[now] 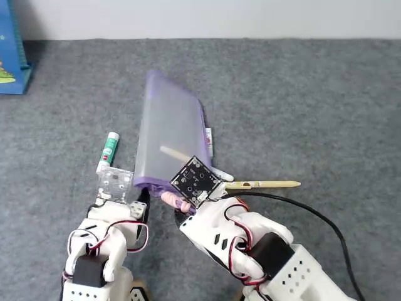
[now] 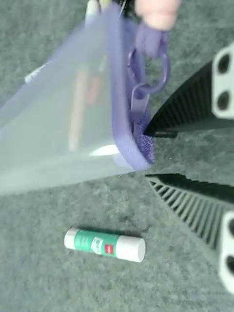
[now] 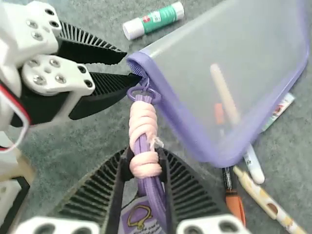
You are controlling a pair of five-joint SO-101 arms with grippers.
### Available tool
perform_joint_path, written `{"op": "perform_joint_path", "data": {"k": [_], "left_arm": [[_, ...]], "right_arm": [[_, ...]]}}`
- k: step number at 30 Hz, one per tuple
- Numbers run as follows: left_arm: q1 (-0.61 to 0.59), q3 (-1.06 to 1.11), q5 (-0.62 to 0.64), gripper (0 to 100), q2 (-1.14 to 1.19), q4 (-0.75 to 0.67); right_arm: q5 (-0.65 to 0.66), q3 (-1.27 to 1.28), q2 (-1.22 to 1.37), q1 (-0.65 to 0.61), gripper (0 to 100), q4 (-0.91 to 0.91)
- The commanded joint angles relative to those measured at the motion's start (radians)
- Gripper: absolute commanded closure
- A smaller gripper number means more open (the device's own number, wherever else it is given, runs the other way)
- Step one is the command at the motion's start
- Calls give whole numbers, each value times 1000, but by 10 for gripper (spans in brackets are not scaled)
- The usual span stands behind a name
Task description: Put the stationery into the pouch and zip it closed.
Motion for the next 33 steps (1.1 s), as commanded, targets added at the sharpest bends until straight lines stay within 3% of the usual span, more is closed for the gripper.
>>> {"op": "perform_joint_path", "data": {"k": [1,9,16,27,33], "left_arm": [[8,-28,-6,853,-11,5],[-95,-65,-6,819,-11,9],[-98,-44,-26,819,-11,-48],[21,-31,-48,819,-11,-31],[26,-16,-55,819,-11,-92]], "right_arm": [[54,-9,-35,-15,991,56],[69,-9,-42,-21,991,84],[74,-9,-39,-21,991,85],[74,-6,-35,-21,991,85],[74,-5,-35,-21,991,85]]}}
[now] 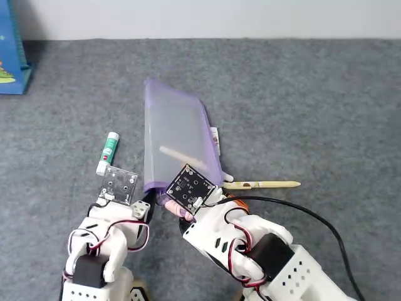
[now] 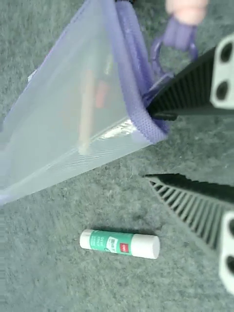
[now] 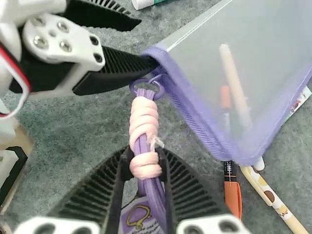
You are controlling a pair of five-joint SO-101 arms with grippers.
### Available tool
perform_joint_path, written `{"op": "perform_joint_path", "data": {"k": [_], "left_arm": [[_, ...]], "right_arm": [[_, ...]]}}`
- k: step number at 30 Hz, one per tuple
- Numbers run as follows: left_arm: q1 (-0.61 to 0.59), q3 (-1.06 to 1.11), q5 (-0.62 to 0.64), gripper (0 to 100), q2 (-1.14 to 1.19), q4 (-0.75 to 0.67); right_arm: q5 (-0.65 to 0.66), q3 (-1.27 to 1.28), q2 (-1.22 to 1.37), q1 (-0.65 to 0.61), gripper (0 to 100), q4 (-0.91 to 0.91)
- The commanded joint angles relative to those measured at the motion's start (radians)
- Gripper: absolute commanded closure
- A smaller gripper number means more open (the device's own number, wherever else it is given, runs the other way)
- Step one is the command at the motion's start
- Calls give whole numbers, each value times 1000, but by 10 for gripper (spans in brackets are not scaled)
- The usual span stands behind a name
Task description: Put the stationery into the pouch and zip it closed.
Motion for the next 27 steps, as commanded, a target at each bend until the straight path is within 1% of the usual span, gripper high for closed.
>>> {"op": "perform_joint_path", "data": {"k": [1,6,8,11,14,16,17,20,21,24,27], "left_arm": [[11,5,-11,819,-11,-63],[8,91,-12,820,-9,-152],[8,90,-12,833,-9,-149],[8,85,-18,903,-9,-152],[9,81,-64,991,-9,-152],[8,81,-68,987,-9,-152],[8,79,-68,987,-9,-150],[-9,59,-64,988,-9,-133],[-31,45,-57,988,-9,-121],[-112,-10,20,989,-9,-87],[-184,-53,41,989,-9,-51]], "right_arm": [[11,-5,-35,-7,991,10],[9,-5,-35,-7,991,10],[9,-5,-36,-7,991,10],[11,-5,-42,-5,991,15],[12,-8,-44,-1,991,24],[14,-9,-44,16,991,22],[17,-11,-44,42,991,18],[86,-12,-44,165,991,15],[104,-14,-44,211,991,15],[130,-48,-44,328,991,24],[133,-87,-44,392,991,45]]}}
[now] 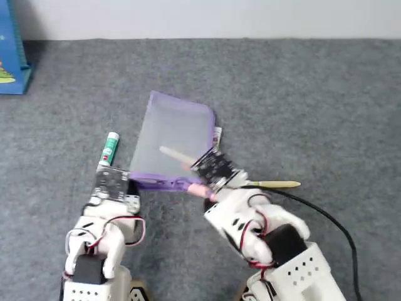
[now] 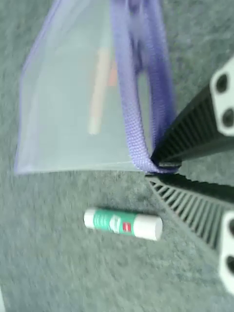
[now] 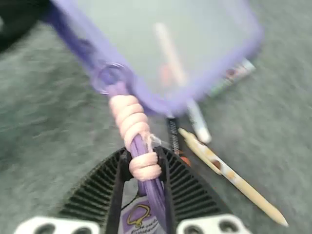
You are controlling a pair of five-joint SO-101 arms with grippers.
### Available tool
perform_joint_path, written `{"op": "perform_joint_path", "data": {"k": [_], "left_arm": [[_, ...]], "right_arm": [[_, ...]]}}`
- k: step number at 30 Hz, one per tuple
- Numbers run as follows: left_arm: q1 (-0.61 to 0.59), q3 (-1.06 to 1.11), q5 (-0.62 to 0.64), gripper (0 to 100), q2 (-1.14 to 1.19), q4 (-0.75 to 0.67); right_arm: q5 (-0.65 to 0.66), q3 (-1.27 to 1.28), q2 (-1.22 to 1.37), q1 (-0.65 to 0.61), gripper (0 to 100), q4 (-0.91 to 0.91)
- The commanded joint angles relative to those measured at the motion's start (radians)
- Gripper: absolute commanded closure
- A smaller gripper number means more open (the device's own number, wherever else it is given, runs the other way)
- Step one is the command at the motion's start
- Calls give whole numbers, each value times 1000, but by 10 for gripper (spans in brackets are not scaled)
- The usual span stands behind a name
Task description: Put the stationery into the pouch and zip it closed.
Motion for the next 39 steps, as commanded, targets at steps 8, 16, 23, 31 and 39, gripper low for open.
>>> {"op": "perform_joint_path", "data": {"k": [8,16,23,31,39], "left_arm": [[-187,-159,23,989,-11,176],[-124,-202,12,987,-11,261],[-83,-145,29,754,-11,224],[-75,-13,46,735,-11,28],[-75,56,-31,799,-9,-92]], "right_arm": [[14,-157,-44,119,991,79],[12,-158,-44,110,991,79],[8,-158,-45,91,991,81],[9,-163,-50,91,991,81],[11,-275,-148,84,991,205]]}}
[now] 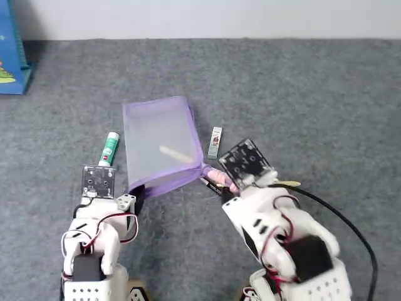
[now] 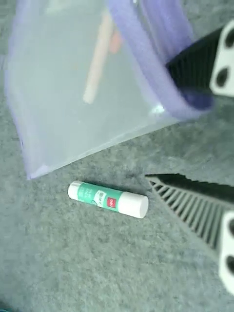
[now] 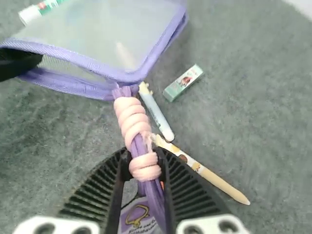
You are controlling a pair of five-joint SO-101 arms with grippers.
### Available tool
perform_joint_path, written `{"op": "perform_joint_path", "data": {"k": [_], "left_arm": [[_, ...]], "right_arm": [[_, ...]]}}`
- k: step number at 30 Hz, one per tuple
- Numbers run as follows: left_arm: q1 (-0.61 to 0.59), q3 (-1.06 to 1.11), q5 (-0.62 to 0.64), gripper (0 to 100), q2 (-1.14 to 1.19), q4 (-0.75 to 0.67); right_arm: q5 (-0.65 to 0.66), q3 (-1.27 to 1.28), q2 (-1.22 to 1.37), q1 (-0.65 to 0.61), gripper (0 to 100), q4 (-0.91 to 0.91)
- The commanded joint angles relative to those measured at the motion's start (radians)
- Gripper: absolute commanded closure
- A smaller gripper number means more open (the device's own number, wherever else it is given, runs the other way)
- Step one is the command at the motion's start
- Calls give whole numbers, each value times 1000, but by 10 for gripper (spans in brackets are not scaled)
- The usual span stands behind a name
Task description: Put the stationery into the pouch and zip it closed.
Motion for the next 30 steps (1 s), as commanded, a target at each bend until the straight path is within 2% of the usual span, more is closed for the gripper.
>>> {"op": "perform_joint_path", "data": {"k": [1,5,10,16,18,22,24,30], "left_arm": [[2,-7,-32,814,-9,-44],[-3,-10,-32,853,-9,-44],[-12,-33,-32,889,-9,-37],[-103,-240,-32,989,-9,78],[-117,-321,-32,988,-9,155],[-115,-453,-32,988,-9,290],[-115,-509,-32,988,-9,347],[-120,-582,-32,988,-8,414]], "right_arm": [[6,-92,-42,-22,991,45],[0,-94,-56,-90,991,85],[0,-110,-56,-102,991,90],[0,-118,-47,-93,985,64],[-3,-118,-45,-70,947,65],[-81,-118,-45,-21,725,74],[-89,-133,-45,-12,653,102],[-92,-279,-45,-10,697,208]]}}
